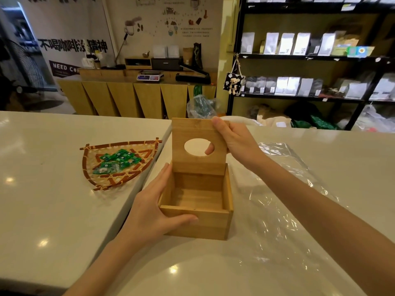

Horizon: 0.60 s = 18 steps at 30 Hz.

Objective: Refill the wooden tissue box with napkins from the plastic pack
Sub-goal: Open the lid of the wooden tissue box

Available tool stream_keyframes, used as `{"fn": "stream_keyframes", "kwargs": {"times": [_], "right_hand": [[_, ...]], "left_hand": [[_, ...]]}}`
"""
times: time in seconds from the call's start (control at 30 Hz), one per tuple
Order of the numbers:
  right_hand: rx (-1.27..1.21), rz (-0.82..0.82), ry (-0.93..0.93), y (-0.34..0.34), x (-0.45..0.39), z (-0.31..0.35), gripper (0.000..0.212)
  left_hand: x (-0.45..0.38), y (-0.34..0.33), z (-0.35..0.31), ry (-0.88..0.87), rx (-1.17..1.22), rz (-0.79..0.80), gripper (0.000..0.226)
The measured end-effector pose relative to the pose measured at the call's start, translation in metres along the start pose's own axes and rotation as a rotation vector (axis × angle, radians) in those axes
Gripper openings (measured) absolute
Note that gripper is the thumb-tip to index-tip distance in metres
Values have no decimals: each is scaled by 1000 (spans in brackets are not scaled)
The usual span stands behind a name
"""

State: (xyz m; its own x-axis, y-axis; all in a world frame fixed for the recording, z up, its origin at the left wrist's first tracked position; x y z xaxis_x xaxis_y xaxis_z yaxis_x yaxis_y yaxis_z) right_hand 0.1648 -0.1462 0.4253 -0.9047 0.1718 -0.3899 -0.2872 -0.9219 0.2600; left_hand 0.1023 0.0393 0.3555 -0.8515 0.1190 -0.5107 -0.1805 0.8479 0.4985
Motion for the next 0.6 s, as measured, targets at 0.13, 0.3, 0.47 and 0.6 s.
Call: {"fn": "stream_keyframes", "kwargs": {"times": [0.13,0.3,0.47,0.6], "right_hand": [[2,28,-68,2,0,-2,38],[64,11,-138,36,16,-4,37],[276,-18,-88,94,61,-18,17],[483,-44,-37,130,107,-38,15]], "left_hand": [[-3,3,0,5,-76,8,114],[-6,14,-32,-87,-148,-8,110],[3,-9,-99,-422,-84,-27,67],[20,-64,-120,-484,-43,221,61]]}}
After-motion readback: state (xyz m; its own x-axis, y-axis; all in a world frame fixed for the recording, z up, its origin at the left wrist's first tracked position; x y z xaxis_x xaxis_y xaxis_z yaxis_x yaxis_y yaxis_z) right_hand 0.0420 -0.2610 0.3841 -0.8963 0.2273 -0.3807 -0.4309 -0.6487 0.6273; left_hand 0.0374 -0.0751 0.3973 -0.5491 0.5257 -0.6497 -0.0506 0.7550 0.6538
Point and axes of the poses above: each hand's wrist, its own x-axis away from the middle knuckle, its own y-axis out of the back of the hand, z = x × y, the point moved 5 cm from there along -x, towards the middle knuckle, and after that the axes turned 15 degrees about -z, right-handed, at the moved point
